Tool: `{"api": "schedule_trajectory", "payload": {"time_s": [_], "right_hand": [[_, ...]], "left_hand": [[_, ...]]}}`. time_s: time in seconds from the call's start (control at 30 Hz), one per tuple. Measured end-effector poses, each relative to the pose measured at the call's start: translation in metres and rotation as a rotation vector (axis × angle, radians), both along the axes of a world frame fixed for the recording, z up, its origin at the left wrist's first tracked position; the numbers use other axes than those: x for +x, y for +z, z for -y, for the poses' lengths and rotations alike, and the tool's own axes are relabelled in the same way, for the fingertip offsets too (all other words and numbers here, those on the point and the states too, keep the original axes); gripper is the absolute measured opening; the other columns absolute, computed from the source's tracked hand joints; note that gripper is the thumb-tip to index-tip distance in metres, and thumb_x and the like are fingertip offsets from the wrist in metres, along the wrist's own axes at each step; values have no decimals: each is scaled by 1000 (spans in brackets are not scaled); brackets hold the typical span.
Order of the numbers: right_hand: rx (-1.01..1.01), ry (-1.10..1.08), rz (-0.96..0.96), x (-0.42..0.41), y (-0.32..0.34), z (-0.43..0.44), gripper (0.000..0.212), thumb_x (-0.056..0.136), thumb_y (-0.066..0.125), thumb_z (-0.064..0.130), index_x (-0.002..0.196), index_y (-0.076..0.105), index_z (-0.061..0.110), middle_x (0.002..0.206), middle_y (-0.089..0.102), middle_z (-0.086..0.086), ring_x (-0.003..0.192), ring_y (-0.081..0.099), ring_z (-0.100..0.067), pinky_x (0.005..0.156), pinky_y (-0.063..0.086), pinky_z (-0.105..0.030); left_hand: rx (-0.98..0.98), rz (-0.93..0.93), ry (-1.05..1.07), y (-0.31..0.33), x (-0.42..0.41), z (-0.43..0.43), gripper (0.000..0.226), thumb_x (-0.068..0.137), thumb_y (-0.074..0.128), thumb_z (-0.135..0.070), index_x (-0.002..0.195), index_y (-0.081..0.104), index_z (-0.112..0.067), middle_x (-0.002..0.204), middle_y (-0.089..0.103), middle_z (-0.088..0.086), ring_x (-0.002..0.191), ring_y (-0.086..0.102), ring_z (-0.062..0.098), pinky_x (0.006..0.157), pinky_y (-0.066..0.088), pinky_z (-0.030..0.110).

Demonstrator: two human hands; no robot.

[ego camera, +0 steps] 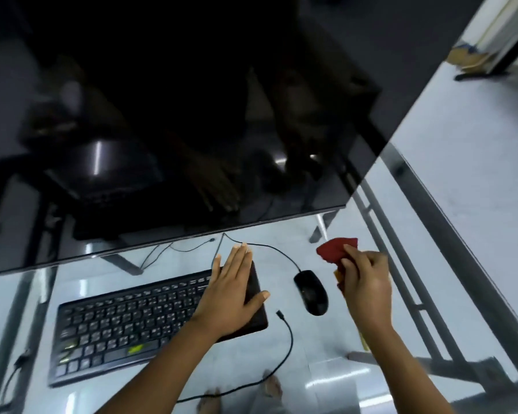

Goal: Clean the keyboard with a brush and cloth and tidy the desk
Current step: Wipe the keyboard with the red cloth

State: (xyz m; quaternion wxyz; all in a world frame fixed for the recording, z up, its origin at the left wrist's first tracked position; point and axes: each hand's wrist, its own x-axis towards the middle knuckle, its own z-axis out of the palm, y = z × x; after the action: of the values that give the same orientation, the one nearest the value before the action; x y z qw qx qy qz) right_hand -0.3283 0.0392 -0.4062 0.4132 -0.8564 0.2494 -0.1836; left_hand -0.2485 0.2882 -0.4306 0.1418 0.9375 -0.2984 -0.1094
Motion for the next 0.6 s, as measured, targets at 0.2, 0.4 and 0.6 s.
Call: {"api": "schedule_trajectory", "payload": {"time_s": [0.2,0.4,0.6], "right_hand": [[-185,318,137,20,8,-108,24,98,56,24,119,68,23,102,42,10,66,54,-2,65,46,-7],[-284,513,-34,24,-35,-180,28,95,59,27,123,65,25,104,47,5,80,57,-3,70,54,-19],[-373,466,-192,42,-21,-163,33,95,48,50,116,61,29,90,56,25,67,57,14,59,49,-13]], "left_hand": [[34,-50,125,3,-9,-82,114,73,30,-88,154,-9,-17,159,-21,-5,143,-27,8,118,-16,42],[131,-139,181,-8,-18,-143,137,58,46,-93,151,-17,-15,156,-28,-4,142,-30,11,117,-17,46],[148,-139,129,-9,-14,-130,135,59,52,-88,146,-26,-18,155,-31,-5,141,-31,11,117,-17,48]]}}
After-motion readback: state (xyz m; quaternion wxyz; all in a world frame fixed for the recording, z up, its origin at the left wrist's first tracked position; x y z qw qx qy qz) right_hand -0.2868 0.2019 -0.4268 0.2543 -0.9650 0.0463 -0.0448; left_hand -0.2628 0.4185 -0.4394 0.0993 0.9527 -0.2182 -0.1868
